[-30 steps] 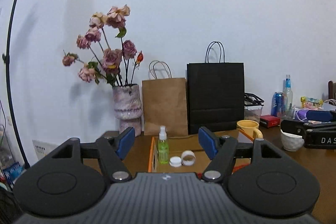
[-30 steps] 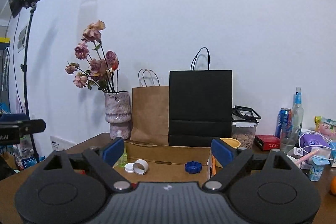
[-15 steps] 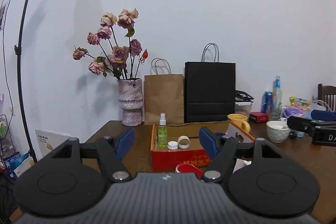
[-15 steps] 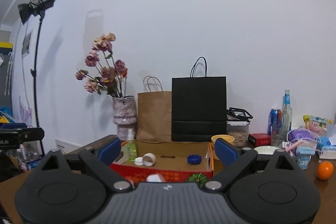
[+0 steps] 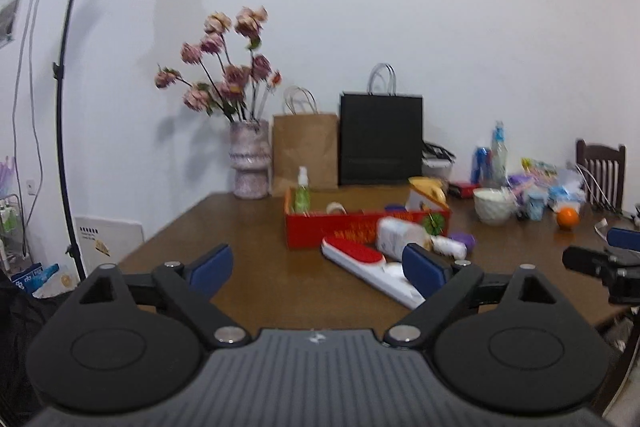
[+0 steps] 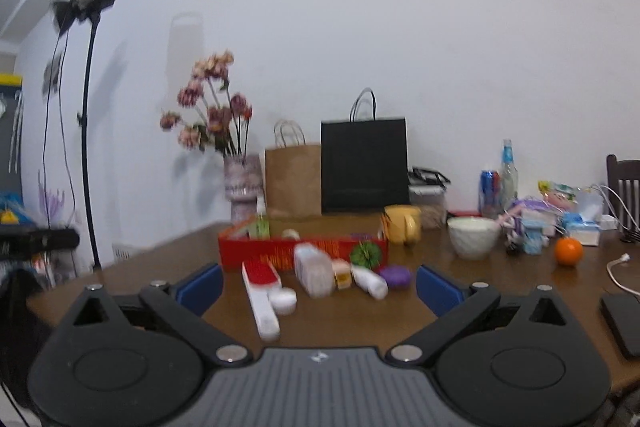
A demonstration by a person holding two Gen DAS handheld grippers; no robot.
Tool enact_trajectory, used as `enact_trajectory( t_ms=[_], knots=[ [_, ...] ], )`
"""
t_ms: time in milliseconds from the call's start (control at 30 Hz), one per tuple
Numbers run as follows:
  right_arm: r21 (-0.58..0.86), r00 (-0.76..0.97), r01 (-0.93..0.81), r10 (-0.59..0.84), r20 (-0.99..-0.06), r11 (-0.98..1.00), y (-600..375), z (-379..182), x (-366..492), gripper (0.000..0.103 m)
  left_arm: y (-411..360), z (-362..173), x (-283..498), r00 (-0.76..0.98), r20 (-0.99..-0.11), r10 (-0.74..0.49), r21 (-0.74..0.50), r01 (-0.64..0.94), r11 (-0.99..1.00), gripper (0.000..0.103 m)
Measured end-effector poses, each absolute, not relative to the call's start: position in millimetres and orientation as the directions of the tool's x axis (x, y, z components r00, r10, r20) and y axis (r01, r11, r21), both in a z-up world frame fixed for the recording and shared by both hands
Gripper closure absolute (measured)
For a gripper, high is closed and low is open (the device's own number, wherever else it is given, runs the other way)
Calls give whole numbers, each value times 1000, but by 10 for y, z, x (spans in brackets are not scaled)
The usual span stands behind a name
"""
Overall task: Organize rigid objects
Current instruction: 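Withdraw both tools from the box back toward the table items, then grasp the white cap with the left tool while the right tool grasps the purple cap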
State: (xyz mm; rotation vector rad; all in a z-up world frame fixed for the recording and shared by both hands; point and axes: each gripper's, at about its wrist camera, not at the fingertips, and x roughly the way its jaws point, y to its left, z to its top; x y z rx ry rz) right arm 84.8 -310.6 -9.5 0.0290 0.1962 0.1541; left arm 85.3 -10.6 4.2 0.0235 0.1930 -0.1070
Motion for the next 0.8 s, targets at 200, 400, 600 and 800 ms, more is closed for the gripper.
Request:
enact_trajectory(
  t_ms=[200, 400, 600, 800],
  knots=[
    [32, 970, -138, 141, -198, 990, -3134, -113, 856, 0, -230, -48, 867, 975, -202, -93, 44, 104, 994, 9],
    [57, 960, -135, 144, -242, 989, -3163, -248, 1002, 1, -366, -196, 993, 960, -254, -115, 60, 135, 989, 8],
    [84, 944, -125, 144, -296, 989, -3233, -412, 1295, 2, -507, -331, 1368, 924, -352, -148, 37, 171, 985, 8],
    [116, 930, -133, 164, -329, 984, -3432, -455, 1753, 10, -810, -327, 1950, 899, -387, -205, 1, 223, 975, 20]
  ],
)
